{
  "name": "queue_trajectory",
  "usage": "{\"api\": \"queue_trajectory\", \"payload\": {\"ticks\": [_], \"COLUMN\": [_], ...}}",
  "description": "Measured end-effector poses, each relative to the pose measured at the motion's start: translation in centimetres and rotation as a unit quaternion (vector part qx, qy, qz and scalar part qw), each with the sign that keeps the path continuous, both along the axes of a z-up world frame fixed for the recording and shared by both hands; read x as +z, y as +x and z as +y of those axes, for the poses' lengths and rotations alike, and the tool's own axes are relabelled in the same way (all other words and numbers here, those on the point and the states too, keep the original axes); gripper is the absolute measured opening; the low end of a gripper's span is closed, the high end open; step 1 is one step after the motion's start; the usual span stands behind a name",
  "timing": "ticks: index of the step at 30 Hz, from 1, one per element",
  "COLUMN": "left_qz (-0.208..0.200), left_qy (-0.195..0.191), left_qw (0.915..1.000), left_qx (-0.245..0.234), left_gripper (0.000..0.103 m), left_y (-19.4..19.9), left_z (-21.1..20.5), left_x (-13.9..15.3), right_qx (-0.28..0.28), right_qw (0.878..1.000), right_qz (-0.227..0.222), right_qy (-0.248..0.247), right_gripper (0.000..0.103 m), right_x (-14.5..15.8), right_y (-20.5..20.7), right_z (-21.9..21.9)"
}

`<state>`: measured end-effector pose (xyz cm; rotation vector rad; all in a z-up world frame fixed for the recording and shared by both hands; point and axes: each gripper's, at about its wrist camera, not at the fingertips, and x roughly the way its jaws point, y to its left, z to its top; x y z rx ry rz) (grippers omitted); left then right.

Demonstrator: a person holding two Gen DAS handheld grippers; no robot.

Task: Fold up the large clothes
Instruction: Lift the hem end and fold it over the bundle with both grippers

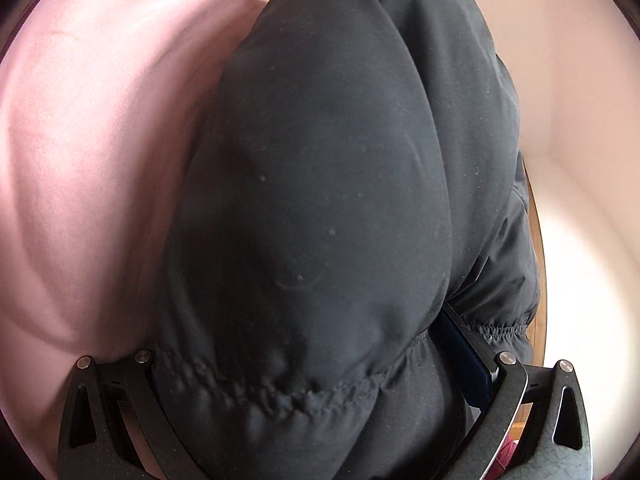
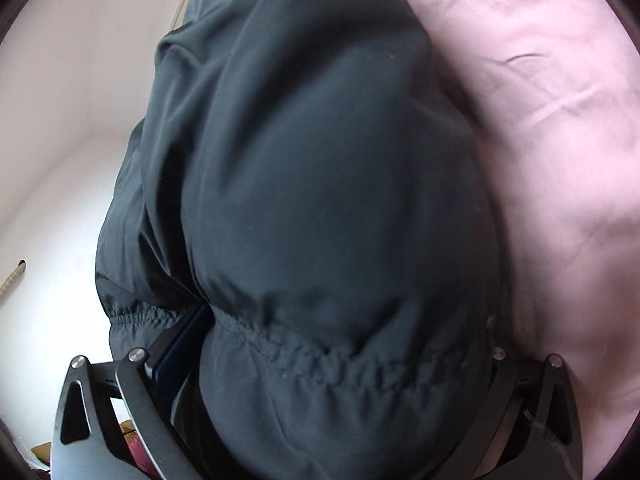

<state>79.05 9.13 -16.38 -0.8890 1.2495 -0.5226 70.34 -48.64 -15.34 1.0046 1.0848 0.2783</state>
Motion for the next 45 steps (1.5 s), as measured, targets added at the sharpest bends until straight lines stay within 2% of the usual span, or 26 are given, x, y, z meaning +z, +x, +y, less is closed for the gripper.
{"api": "queue_trajectory", "payload": {"ticks": [5,7,9,11,12,14,15,17,23,29,32,34,36,38,42,45], "left_qz": [-0.004,-0.012,-0.019,-0.03,-0.036,-0.05,-0.055,-0.062,-0.092,-0.119,-0.123,-0.118,-0.115,-0.105,-0.064,-0.033], "left_qy": [-0.012,-0.027,-0.047,-0.042,-0.039,-0.029,-0.026,-0.03,-0.062,-0.072,-0.081,-0.087,-0.088,-0.084,-0.049,-0.024], "left_qw": [0.9999,0.9996,0.9987,0.9987,0.9986,0.9983,0.9981,0.9976,0.9937,0.9901,0.9887,0.9887,0.9889,0.9902,0.9958,0.9987], "left_qx": [-0.004,-0.002,-0.001,-0.004,-0.006,-0.002,0.001,0.01,0.02,-0.015,-0.028,-0.03,-0.035,-0.037,-0.043,-0.03], "left_gripper": [0.102,0.089,0.058,0.044,0.037,0.029,0.026,0.023,0.02,0.02,0.021,0.02,0.021,0.021,0.022,0.027], "left_y": [-0.5,-0.9,-1.7,-2.4,-2.7,-3.2,-3.6,-4.7,-7.7,-11.4,-14.4,-16.3,-19.5,-20.9,-22.1,-23.0], "left_z": [-1.4,-1.7,-1.9,-2.5,-2.9,-3.5,-3.7,-4.0,-5.1,-7.1,-7.6,-7.5,-7.8,-7.9,-8.1,-7.3], "left_x": [-0.2,0.0,0.3,1.2,1.7,2.9,3.5,4.5,9.2,14.7,17.0,17.8,18.2,17.5,13.4,10.0], "right_qx": [0.008,0.011,0.018,0.019,0.019,0.018,0.017,0.016,0.004,0.011,0.013,0.009,0.003,0.001,-0.018,-0.039], "right_qw": [1.0,1.0,1.0,1.0,0.999,1.0,1.0,0.999,0.997,0.991,0.989,0.989,0.99,0.993,0.997,0.999], "right_qz": [-0.006,-0.009,-0.013,-0.019,-0.023,-0.025,-0.026,-0.031,-0.074,-0.134,-0.146,-0.145,-0.137,-0.121,-0.065,-0.015], "right_qy": [0.013,0.014,0.01,0.014,0.015,0.004,-0.002,-0.014,-0.015,-0.007,-0.005,0.001,0.011,0.012,0.021,0.003], "right_gripper": [0.103,0.102,0.088,0.061,0.055,0.041,0.038,0.032,0.025,0.022,0.022,0.022,0.022,0.022,0.024,0.034], "right_x": [-0.8,-0.7,-0.1,0.3,0.7,1.6,2.1,3.2,6.8,12.3,14.8,15.4,15.3,14.0,8.3,4.9], "right_y": [0.8,0.9,1.2,1.3,1.1,0.8,0.7,0.4,-0.7,-2.4,-4.3,-5.7,-7.2,-8.5,-9.8,-11.2], "right_z": [1.4,1.9,2.6,3.1,3.5,4.2,4.6,5.3,7.0,8.8,8.9,9.0,8.9,8.7,8.0,6.5]}}
